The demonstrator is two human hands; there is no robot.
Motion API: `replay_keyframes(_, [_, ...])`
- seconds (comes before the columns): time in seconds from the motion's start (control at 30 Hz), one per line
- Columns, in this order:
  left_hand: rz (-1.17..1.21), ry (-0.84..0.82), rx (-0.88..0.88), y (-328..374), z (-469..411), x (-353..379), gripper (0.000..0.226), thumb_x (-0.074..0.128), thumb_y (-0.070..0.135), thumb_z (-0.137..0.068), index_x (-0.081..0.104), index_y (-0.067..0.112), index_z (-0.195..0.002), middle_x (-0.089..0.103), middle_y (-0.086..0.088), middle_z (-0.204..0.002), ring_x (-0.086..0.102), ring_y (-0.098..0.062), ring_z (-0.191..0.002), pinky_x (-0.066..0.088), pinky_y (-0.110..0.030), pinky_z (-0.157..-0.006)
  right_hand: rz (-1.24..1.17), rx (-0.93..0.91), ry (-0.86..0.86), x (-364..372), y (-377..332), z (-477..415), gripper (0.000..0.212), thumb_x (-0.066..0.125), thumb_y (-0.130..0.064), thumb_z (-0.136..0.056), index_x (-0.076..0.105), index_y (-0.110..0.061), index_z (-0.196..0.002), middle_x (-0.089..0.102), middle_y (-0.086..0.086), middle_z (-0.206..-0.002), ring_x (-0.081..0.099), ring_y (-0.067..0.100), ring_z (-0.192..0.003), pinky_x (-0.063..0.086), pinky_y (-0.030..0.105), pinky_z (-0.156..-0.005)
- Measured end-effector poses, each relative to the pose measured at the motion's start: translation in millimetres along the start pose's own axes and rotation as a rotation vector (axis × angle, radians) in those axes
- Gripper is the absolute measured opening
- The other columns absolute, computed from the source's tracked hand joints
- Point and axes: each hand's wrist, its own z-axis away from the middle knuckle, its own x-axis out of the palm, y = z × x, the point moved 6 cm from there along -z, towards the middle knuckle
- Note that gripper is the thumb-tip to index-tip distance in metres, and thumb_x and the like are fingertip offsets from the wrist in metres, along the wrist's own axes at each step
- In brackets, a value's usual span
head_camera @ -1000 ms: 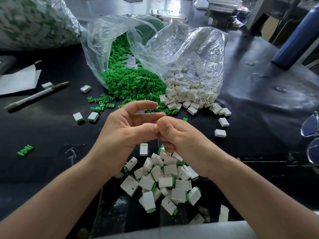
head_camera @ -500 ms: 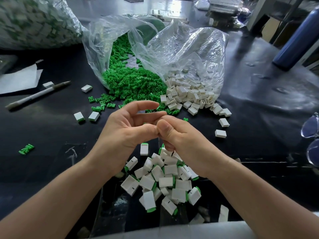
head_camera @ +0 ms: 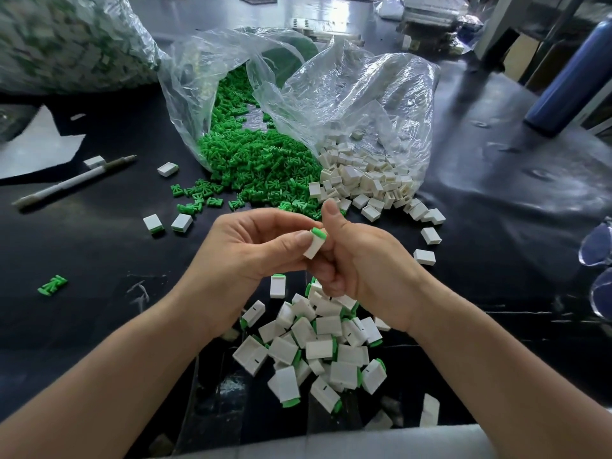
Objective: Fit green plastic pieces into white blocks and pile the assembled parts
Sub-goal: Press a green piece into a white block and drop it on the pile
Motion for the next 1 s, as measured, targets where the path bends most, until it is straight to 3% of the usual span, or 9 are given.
replay_keyframes(0.17, [-0.058, 0.113, -0.012, 0.9, -1.7, -10.2, 0.026, 0.07, 0.027, -0.054, 0.075, 0.013, -0.076, 0.074, -0.006, -0.077, 0.069, -0.016, -0.07, 0.057, -0.024, -0.062, 0.164, -0.1, 0.195, -14.2, -12.5, 2.1, 0.055, 0.033, -0.055, -0.084, 0.064, -0.017, -0.06, 0.039, -0.003, -0.048, 0.031, 0.007, -0.044, 0.029, 0.014, -0.043])
replay_keyframes(0.3, [-0.116, 0.191, 0.001, 4.1, -2.1, -18.0, 0.024, 0.07, 0.028, -0.052, 0.072, 0.016, -0.072, 0.07, -0.005, -0.067, 0.066, -0.013, -0.056, 0.05, -0.018, -0.047, 0.169, -0.17, 0.427, -36.4, -17.2, 2.0, 0.045, 0.04, -0.038, -0.095, 0.064, -0.011, -0.067, 0.039, -0.004, -0.046, 0.031, 0.006, -0.042, 0.027, 0.012, -0.041])
replay_keyframes(0.5, [-0.279, 0.072, -0.068, 1.0, 1.9, -4.1, 0.034, 0.068, 0.038, -0.056, 0.07, 0.007, -0.071, 0.068, -0.006, -0.059, 0.056, -0.01, -0.043, 0.037, -0.016, -0.037, 0.181, -0.181, 0.613, -56.3, -13.9, 0.6, 0.035, 0.047, -0.034, -0.094, 0.063, -0.019, -0.067, 0.045, -0.006, -0.051, 0.037, 0.003, -0.046, 0.027, 0.022, -0.053])
replay_keyframes(0.67, [-0.292, 0.242, -0.084, 1.7, -0.5, -18.4, 0.024, 0.063, 0.032, -0.063, 0.069, 0.012, -0.075, 0.07, -0.003, -0.062, 0.056, -0.008, -0.043, 0.036, -0.015, -0.036, 0.348, -0.19, 0.701, -67.2, -13.0, -1.0, 0.021, 0.054, -0.03, -0.092, 0.061, -0.022, -0.074, 0.051, -0.01, -0.06, 0.045, 0.005, -0.058, 0.037, 0.026, -0.063])
replay_keyframes(0.77, [-0.293, 0.271, -0.082, 1.4, -1.0, -20.7, 0.021, 0.064, 0.031, -0.065, 0.069, 0.013, -0.075, 0.07, -0.003, -0.062, 0.057, -0.008, -0.044, 0.037, -0.015, -0.036, 0.626, -0.202, 0.716, -68.6, -15.0, -4.2, 0.01, 0.054, -0.026, -0.092, 0.062, -0.022, -0.09, 0.061, -0.007, -0.087, 0.053, 0.009, -0.082, 0.039, 0.021, -0.075])
replay_keyframes(0.83, [-0.282, 0.283, -0.082, 0.7, -1.2, -20.8, 0.019, 0.064, 0.03, -0.066, 0.069, 0.014, -0.075, 0.07, -0.002, -0.062, 0.057, -0.008, -0.044, 0.037, -0.014, -0.037, 0.92, -0.181, 0.684, -64.7, -13.2, -9.3, 0.024, 0.051, -0.025, -0.093, 0.06, -0.018, -0.113, 0.057, -0.001, -0.111, 0.048, 0.012, -0.101, 0.033, 0.021, -0.086])
replay_keyframes(0.93, [-0.259, 0.312, -0.072, 0.3, -1.6, -23.4, 0.016, 0.064, 0.028, -0.069, 0.068, 0.014, -0.076, 0.07, -0.001, -0.06, 0.058, -0.008, -0.044, 0.037, -0.014, -0.037, 1.18, -0.178, 0.56, -54.2, -9.0, -19.7, 0.043, 0.044, -0.029, -0.095, 0.04, -0.022, -0.138, 0.037, -0.001, -0.145, 0.026, 0.015, -0.134, 0.016, 0.03, -0.109])
replay_keyframes(1.0, [-0.239, 0.328, -0.067, 0.2, -2.0, -25.5, 0.007, 0.063, 0.019, -0.078, 0.067, 0.014, -0.076, 0.069, 0.0, -0.06, 0.057, -0.007, -0.044, 0.037, -0.015, -0.036, 1.263, -0.169, 0.457, -48.6, -4.0, -26.6, 0.049, 0.037, -0.033, -0.097, 0.025, -0.027, -0.144, 0.018, -0.006, -0.154, 0.006, 0.009, -0.142, 0.003, 0.032, -0.114])
